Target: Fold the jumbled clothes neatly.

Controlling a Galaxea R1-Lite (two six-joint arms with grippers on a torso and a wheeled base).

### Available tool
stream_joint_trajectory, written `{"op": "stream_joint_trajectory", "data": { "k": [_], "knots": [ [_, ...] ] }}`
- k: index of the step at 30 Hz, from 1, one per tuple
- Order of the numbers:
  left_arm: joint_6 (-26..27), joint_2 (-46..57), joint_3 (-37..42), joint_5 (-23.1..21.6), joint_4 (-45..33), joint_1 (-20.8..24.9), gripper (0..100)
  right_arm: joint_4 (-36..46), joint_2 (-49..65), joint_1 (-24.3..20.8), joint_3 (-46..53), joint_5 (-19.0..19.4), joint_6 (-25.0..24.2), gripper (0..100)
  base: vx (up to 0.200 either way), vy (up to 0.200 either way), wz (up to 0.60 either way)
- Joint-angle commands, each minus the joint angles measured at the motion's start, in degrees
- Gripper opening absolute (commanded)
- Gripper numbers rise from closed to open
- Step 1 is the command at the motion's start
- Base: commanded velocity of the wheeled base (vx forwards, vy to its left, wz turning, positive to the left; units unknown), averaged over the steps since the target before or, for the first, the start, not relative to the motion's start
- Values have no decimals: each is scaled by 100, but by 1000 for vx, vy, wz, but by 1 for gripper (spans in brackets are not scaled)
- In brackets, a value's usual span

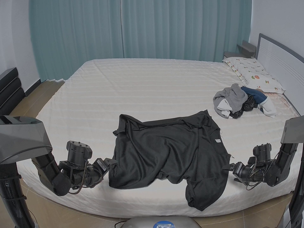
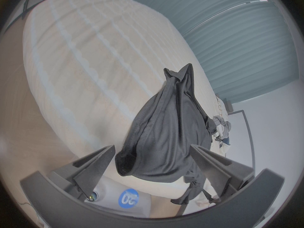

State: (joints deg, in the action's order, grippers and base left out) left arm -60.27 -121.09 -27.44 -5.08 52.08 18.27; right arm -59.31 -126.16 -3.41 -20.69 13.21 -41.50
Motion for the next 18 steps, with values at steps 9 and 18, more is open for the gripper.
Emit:
{"op": "stream_joint_trajectory", "data": {
  "k": [9, 18],
  "knots": [
    [411, -688, -112, 491, 540, 458, 100, -318, -75, -265, 188, 23, -8, 100, 0, 0, 0],
    [569, -758, -271, 526, 514, 458, 100, -1048, -330, -300, 399, 14, 1, 100, 0, 0, 0]
  ]
}}
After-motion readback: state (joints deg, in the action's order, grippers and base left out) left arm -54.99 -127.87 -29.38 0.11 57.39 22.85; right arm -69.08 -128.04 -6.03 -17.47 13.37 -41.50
